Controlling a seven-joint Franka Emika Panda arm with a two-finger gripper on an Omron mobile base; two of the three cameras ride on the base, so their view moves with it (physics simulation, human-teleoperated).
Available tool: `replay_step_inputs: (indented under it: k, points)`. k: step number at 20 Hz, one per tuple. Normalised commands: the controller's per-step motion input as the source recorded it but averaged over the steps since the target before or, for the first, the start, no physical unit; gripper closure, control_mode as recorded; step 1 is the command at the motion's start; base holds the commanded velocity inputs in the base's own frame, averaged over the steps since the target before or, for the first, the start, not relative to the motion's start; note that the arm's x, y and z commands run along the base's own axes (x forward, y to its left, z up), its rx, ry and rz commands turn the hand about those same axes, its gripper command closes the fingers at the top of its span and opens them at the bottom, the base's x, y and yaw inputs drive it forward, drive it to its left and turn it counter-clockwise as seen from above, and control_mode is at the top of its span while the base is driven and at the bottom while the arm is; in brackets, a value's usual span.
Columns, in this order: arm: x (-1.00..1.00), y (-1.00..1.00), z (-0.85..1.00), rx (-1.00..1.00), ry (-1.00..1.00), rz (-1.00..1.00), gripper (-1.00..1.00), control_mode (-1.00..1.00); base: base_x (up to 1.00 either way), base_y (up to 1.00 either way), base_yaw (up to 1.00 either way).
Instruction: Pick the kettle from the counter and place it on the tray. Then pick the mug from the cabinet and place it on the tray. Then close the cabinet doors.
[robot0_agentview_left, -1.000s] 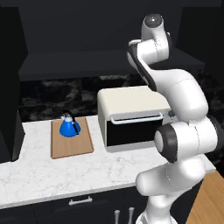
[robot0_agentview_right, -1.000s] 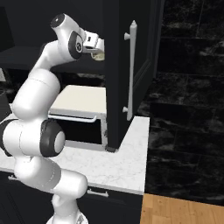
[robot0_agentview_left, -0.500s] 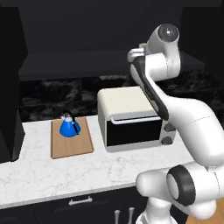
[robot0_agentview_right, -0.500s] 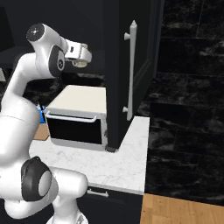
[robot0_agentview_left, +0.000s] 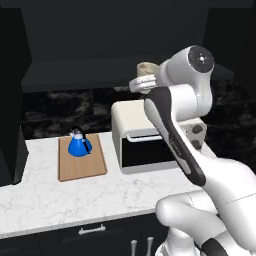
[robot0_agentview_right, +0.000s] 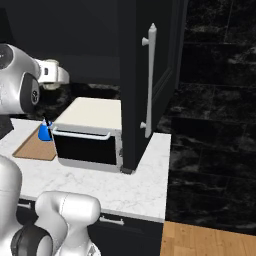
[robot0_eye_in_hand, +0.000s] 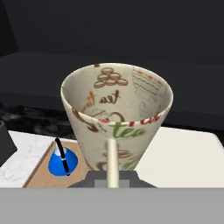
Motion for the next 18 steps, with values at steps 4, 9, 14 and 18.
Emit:
replay_step_inputs:
  k: [4, 9, 14, 18]
  points:
    - [-1.0, 0.99, -0.22, 0.0, 0.07, 0.27, 1.0, -1.0, 0.0, 0.0, 0.0]
    - [-0.64, 1.0, -0.84, -0.13, 0.09, 0.1, 1.0, -1.0, 0.0, 0.0, 0.0]
    - [0.13, 0.79, -1.0, -0.12, 0.16, -0.15, 1.0, -1.0, 0.0, 0.0, 0.0]
    - [0.3, 0.09, -0.75, 0.0, 0.05, -0.22, 1.0, -1.0, 0.0, 0.0, 0.0]
